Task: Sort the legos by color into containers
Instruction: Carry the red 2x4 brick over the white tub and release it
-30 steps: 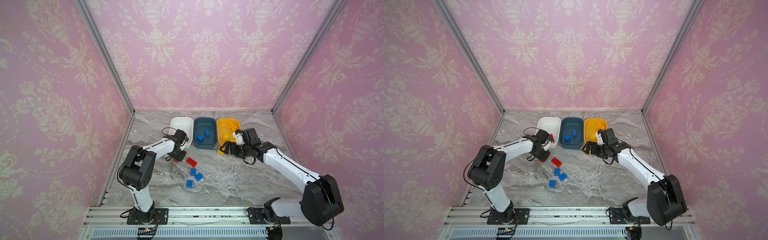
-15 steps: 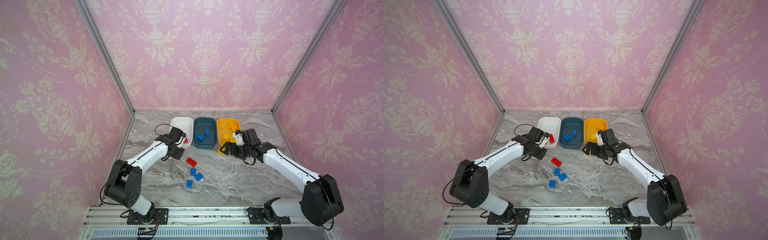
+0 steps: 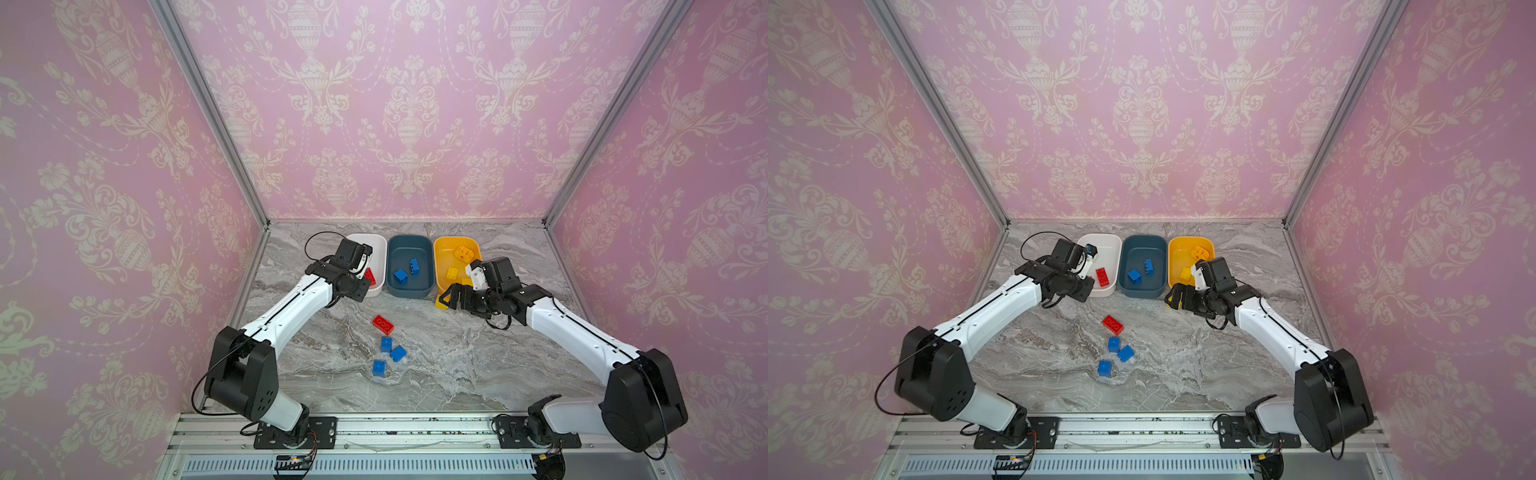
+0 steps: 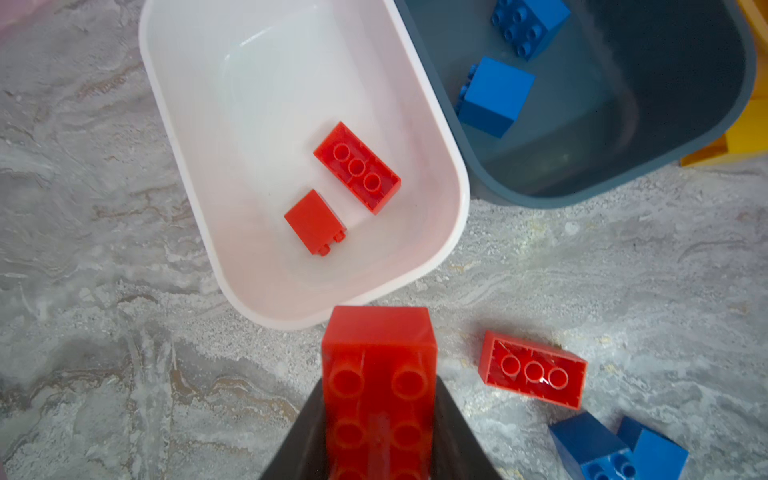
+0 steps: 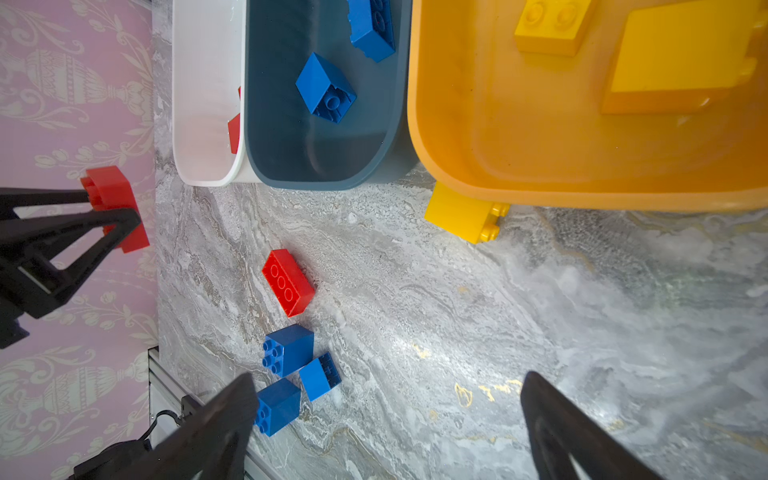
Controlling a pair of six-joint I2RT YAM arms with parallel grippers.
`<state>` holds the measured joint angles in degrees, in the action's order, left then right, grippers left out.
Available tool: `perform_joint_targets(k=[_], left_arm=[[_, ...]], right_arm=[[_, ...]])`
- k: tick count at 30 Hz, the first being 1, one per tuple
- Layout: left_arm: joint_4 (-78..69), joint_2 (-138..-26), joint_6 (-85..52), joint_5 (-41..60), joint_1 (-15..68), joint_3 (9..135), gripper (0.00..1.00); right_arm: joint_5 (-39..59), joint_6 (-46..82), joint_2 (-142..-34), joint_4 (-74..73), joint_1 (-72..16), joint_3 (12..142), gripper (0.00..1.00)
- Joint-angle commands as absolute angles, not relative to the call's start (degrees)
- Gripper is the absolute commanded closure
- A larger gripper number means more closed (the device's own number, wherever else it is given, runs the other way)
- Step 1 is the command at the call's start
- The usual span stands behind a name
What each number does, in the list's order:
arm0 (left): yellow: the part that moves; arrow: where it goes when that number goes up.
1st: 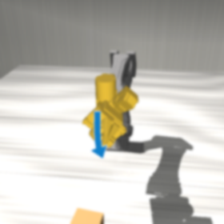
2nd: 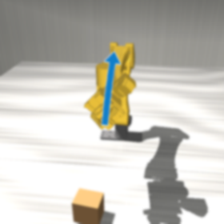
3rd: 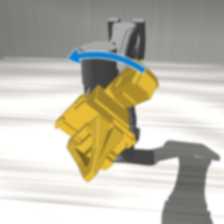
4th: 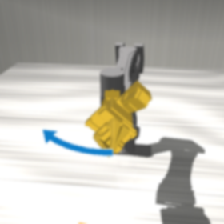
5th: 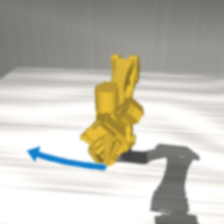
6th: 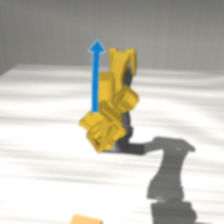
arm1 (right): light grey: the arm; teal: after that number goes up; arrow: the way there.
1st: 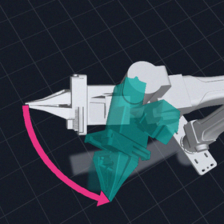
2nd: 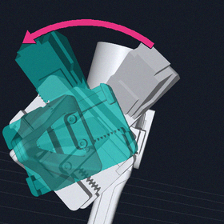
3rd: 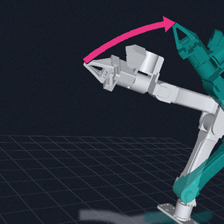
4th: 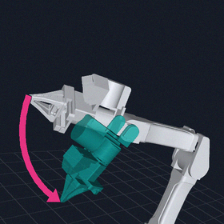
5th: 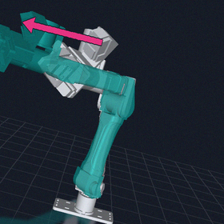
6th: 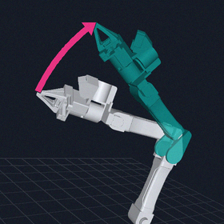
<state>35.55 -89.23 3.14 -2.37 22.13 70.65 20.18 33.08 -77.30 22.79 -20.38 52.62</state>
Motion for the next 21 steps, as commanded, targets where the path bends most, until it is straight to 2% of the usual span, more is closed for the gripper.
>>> perform_joint_targets(k=[1,9,16,18,21], left_arm=[[33.21,-94.16,4.26,-4.49,20.13,75.35,0.85],[30.67,-106.36,4.74,-6.23,15.78,85.93,0.86],[29.0,-112.6,5.36,-5.8,13.54,90.76,0.85],[28.68,-113.34,5.43,-5.92,13.39,91.26,0.79],[28.41,-113.61,5.23,-6.17,13.35,91.52,0.54]], right_arm=[[20.74,33.88,-76.63,22.33,-20.21,52.51,0.0],[20.72,33.93,-76.03,22.74,-20.21,52.82,0.0],[20.6,33.93,-76.11,22.76,-20.28,52.73,0.0],[20.57,33.93,-76.11,22.76,-20.23,52.73,0.0],[20.56,33.93,-76.28,22.76,-20.3,52.75,0.0]])
